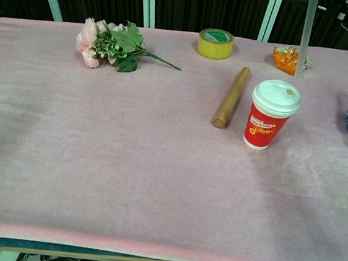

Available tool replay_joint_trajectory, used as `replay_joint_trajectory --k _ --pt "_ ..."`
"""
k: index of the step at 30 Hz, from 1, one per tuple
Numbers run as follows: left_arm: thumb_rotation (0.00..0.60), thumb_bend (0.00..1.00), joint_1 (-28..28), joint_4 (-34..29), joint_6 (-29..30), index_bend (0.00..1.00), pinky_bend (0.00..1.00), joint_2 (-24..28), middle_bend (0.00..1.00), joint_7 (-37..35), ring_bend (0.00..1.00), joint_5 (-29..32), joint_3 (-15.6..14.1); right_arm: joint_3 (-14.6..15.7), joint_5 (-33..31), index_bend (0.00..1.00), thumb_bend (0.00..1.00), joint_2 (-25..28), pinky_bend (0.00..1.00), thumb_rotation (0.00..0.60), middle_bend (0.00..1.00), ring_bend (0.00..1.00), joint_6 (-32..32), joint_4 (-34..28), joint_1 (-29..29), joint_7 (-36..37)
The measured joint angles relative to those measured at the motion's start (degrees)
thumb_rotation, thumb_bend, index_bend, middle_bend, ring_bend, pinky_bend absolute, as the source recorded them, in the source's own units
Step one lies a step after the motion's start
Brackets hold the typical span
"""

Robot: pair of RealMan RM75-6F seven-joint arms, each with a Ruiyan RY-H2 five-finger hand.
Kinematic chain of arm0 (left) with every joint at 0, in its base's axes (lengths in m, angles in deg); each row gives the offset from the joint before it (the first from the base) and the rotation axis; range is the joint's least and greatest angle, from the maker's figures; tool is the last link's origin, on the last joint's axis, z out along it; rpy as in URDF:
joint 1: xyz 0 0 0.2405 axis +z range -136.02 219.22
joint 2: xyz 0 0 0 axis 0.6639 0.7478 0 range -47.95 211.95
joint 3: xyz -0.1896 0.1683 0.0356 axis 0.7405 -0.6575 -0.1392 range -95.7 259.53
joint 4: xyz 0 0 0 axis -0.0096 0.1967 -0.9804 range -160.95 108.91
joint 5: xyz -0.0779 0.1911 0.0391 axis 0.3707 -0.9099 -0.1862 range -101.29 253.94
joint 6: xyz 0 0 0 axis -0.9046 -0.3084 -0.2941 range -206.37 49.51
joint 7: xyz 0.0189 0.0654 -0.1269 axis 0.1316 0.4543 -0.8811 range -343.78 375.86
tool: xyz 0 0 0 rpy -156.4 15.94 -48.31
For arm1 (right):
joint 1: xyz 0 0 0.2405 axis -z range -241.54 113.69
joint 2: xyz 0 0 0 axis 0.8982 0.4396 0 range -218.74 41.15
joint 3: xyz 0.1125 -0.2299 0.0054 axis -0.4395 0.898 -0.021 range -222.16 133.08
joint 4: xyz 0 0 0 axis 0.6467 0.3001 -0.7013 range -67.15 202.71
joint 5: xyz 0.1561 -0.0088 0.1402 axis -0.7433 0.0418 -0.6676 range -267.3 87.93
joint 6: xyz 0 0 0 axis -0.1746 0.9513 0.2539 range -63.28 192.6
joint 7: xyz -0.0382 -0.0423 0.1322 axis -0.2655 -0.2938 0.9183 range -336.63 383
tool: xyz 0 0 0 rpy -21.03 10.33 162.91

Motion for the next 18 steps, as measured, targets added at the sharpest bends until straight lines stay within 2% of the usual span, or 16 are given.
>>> replay_joint_trajectory --k 18 --pt "0.6 0.48 0.3 -0.8 0.5 0.07 0.0 0.1 0.03 0.7 0.0 0.0 0.0 0.4 0.1 0.64 0.37 -0.7 0.19 0.6 0.08 0.02 0.6 2.2 0.0 1.9"
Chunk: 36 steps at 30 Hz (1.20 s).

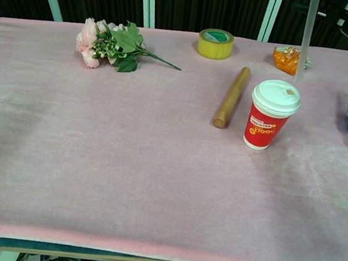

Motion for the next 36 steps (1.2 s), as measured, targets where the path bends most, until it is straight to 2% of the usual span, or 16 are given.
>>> replay_joint_trajectory --k 36 --pt "0.6 0.48 -0.1 0.2 -0.1 0.07 0.0 0.0 0.03 -0.3 0.0 0.5 0.3 0.3 -1.1 0.64 0.37 -2.7 0.19 0.6 0.08 0.02 1.5 3.5 -1.1 -0.3"
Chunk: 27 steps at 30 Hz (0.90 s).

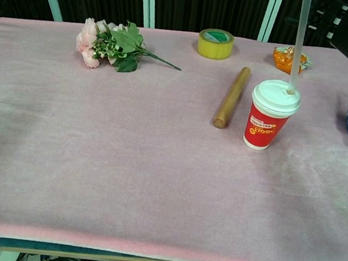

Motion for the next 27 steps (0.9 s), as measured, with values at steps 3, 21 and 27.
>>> replay_joint_trajectory --k 3,21,27 --pt "0.6 0.48 0.0 0.0 -0.1 0.07 0.0 0.0 0.03 0.0 0.0 0.0 0.0 0.0 0.0 0.64 0.37 0.0 0.19 0.6 0.08 0.02 0.0 0.0 0.1 0.0" --pt "0.6 0.48 0.0 -0.1 0.1 0.07 0.0 0.1 0.03 0.0 0.0 0.0 0.1 -0.5 -0.4 0.64 0.37 -1.0 0.19 0.6 0.08 0.02 0.8 1.9 -0.1 1.5" --pt "0.6 0.48 0.0 0.0 0.1 0.07 0.0 0.1 0.03 0.1 0.0 0.1 0.1 -0.4 -0.3 0.64 0.37 -1.2 0.19 0.6 0.08 0.02 1.0 2.5 -0.1 1.8"
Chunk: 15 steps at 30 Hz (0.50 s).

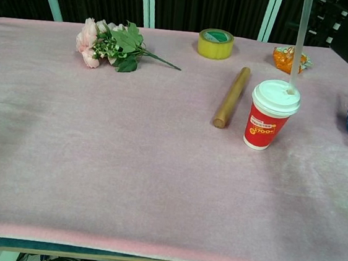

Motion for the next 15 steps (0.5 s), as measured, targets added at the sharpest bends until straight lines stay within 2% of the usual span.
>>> replay_joint_trajectory --k 15 --pt "0.6 0.48 0.0 -0.1 0.0 0.07 0.0 0.0 0.03 0.1 0.0 0.1 0.1 0.6 1.4 0.64 0.37 -0.4 0.19 0.6 0.08 0.02 0.0 0.4 0.3 1.4"
